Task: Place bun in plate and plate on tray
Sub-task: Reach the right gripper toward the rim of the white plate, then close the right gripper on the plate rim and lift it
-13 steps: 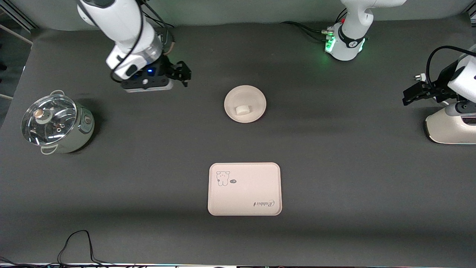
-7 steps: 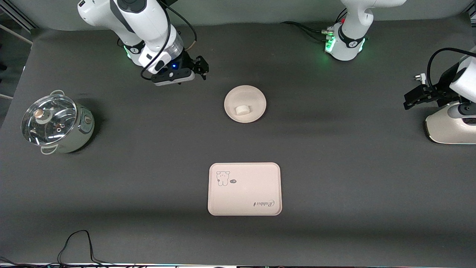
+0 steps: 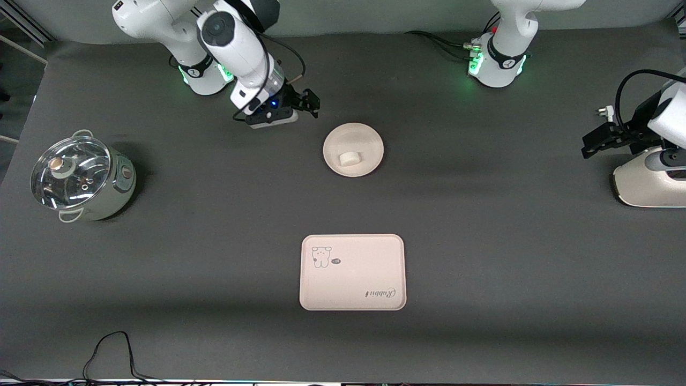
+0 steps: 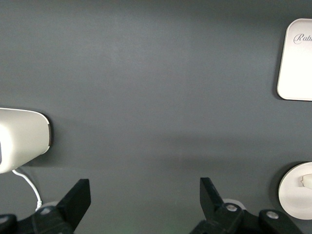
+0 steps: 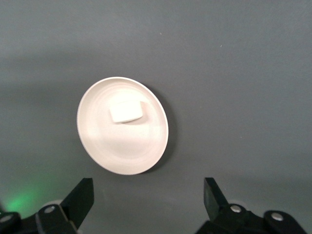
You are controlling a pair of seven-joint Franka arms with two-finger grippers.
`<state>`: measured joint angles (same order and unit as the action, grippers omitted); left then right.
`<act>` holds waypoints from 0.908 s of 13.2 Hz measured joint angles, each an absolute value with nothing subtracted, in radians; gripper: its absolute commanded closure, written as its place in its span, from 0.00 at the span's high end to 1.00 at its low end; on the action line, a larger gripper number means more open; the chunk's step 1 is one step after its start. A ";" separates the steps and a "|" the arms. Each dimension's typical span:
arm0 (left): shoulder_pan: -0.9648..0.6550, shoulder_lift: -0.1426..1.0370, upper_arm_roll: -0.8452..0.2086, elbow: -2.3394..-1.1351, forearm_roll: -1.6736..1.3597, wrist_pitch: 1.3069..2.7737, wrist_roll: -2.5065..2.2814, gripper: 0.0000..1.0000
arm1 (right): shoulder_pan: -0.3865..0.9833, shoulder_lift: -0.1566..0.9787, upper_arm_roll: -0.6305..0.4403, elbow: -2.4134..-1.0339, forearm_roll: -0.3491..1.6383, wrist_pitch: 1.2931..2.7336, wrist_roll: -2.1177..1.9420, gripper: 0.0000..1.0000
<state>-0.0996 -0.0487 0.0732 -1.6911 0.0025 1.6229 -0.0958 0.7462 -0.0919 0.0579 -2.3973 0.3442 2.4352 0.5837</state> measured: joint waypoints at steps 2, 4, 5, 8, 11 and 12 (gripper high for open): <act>-0.099 -0.051 0.074 -1.683 0.003 1.623 -0.096 1.00 | 0.772 0.004 0.058 -2.401 0.358 2.551 0.584 1.00; -0.092 -0.051 0.075 -1.678 0.004 1.627 -0.096 1.00 | 0.807 0.103 0.060 -2.402 0.383 2.670 0.584 1.00; -0.084 -0.051 0.075 -1.678 0.003 1.639 -0.095 1.00 | 0.823 0.149 0.060 -2.402 0.388 2.725 0.585 1.00; -0.077 -0.051 0.075 -1.678 0.003 1.646 -0.095 1.00 | 0.839 0.259 0.060 -2.401 0.389 2.812 0.585 1.00; -0.073 -0.051 0.075 -1.678 0.004 1.646 -0.094 1.00 | 0.839 0.298 0.060 -2.399 0.389 2.818 0.585 1.00; -0.073 -0.050 0.075 -1.678 0.004 1.646 -0.094 1.00 | 0.839 0.306 0.060 -2.399 0.389 2.825 0.585 1.00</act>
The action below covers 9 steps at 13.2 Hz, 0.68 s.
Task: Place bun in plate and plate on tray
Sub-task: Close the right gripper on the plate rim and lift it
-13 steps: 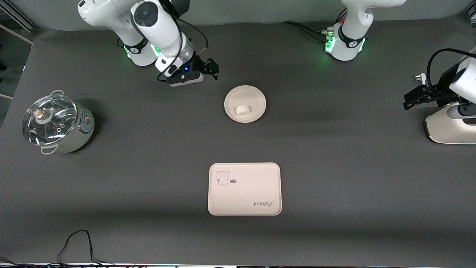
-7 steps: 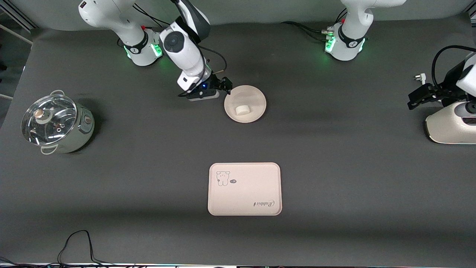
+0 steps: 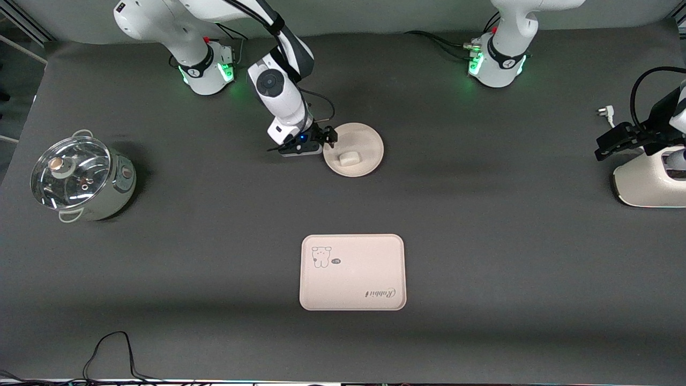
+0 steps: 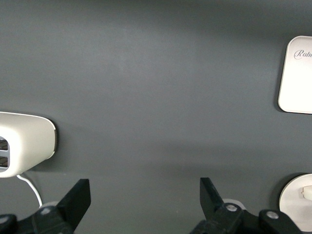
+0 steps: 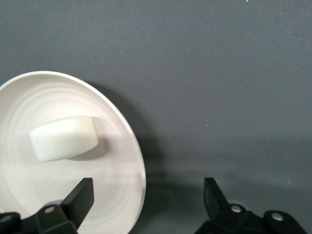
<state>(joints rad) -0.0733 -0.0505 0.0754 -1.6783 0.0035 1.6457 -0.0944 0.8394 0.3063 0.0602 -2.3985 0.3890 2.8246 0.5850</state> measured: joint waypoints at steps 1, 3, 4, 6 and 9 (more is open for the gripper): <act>-0.073 -0.050 0.075 -1.678 0.004 1.646 -0.094 1.00 | 0.839 0.314 0.060 -2.398 0.389 2.829 0.585 1.00; -0.073 -0.050 0.075 -1.679 0.004 1.646 -0.094 1.00 | 0.840 0.335 0.061 -2.398 0.392 2.849 0.585 0.99; -0.073 -0.050 0.075 -1.679 0.004 1.645 -0.094 1.00 | 0.840 0.345 0.065 -2.398 0.395 2.863 0.585 0.98; -0.073 -0.050 0.075 -1.679 0.004 1.644 -0.094 1.00 | 0.842 0.367 0.075 -2.396 0.404 2.890 0.586 0.93; -0.073 -0.050 0.075 -1.680 0.003 1.644 -0.094 1.00 | 0.850 0.380 0.087 -2.392 0.434 2.904 0.586 0.66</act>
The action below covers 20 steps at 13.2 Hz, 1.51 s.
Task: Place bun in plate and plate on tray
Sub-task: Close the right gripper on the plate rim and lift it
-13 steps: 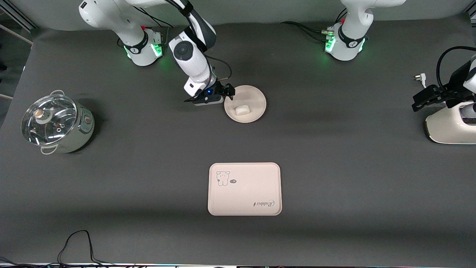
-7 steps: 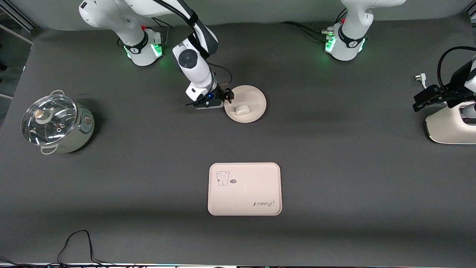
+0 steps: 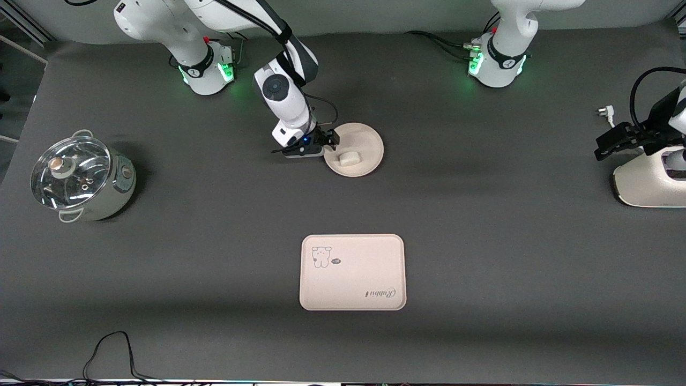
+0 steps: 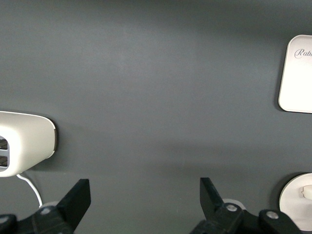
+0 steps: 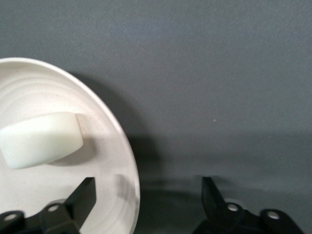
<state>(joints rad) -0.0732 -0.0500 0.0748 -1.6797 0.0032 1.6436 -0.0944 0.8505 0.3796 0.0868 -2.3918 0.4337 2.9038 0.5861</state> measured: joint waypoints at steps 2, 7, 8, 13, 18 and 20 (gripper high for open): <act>-0.073 -0.050 0.074 -1.680 0.003 1.643 -0.094 1.00 | 0.852 0.380 0.087 -2.389 0.435 2.904 0.587 0.49; -0.074 -0.049 0.071 -1.684 0.002 1.643 -0.094 1.00 | 0.852 0.379 0.087 -2.381 0.440 2.904 0.587 0.22; -0.074 -0.049 0.071 -1.685 0.002 1.643 -0.094 1.00 | 0.852 0.379 0.087 -2.381 0.446 2.904 0.587 0.18; -0.074 -0.049 0.070 -1.689 0.001 1.643 -0.094 1.00 | 0.850 0.360 0.086 -2.376 0.453 2.872 0.587 0.00; -0.074 -0.048 0.070 -1.695 0.001 1.643 -0.094 1.00 | 0.848 0.331 0.082 -2.371 0.453 2.847 0.585 0.00; -0.074 -0.048 0.070 -1.695 0.000 1.643 -0.095 1.00 | 0.838 0.287 0.075 -2.363 0.453 2.788 0.567 0.00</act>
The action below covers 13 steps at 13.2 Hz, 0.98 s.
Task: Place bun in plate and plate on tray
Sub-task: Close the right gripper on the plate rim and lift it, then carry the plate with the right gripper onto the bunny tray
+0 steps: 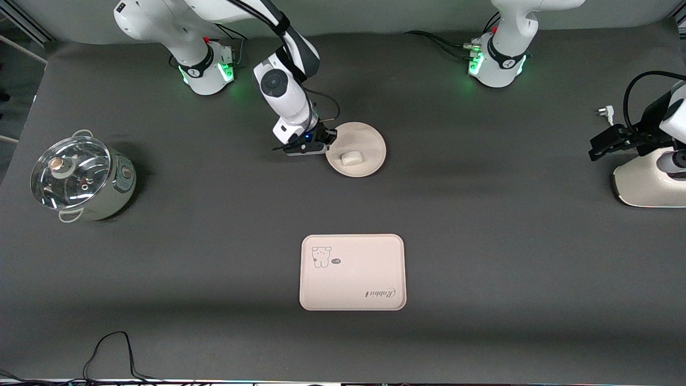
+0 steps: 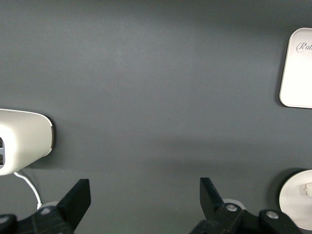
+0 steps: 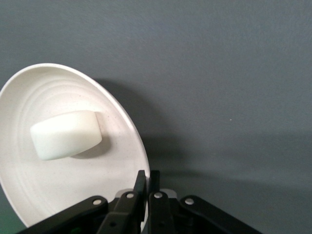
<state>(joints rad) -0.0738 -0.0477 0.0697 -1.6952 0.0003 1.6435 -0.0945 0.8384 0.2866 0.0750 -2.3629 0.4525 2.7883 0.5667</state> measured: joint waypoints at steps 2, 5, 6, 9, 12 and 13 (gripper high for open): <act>-0.074 -0.048 0.069 -1.695 -0.002 1.644 -0.099 1.00 | 0.816 0.212 0.072 -2.358 0.453 2.720 0.546 0.00; -0.074 -0.043 0.065 -1.695 -0.014 1.643 -0.115 1.00 | 0.781 0.124 0.071 -2.353 0.453 2.651 0.505 0.00; -0.074 -0.038 0.065 -1.695 -0.028 1.643 -0.115 1.00 | 0.768 0.111 0.071 -2.340 0.453 2.626 0.493 0.00; -0.072 -0.031 0.069 -1.693 -0.034 1.628 -0.116 1.00 | 0.729 0.119 0.043 -2.260 0.453 2.556 0.439 0.00; -0.066 -0.032 0.072 -1.677 -0.040 1.544 -0.116 1.00 | 0.666 0.205 0.020 -2.119 0.452 2.532 0.407 0.00; -0.067 -0.032 0.067 -1.673 -0.040 1.522 -0.116 1.00 | 0.644 0.256 0.020 -2.051 0.452 2.530 0.400 0.00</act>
<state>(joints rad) -0.0666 -0.0323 0.0674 -1.6726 -0.0402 1.5217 -0.1155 0.6436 0.2561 0.0199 -2.0513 0.4524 2.5302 0.3996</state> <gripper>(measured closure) 0.000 0.960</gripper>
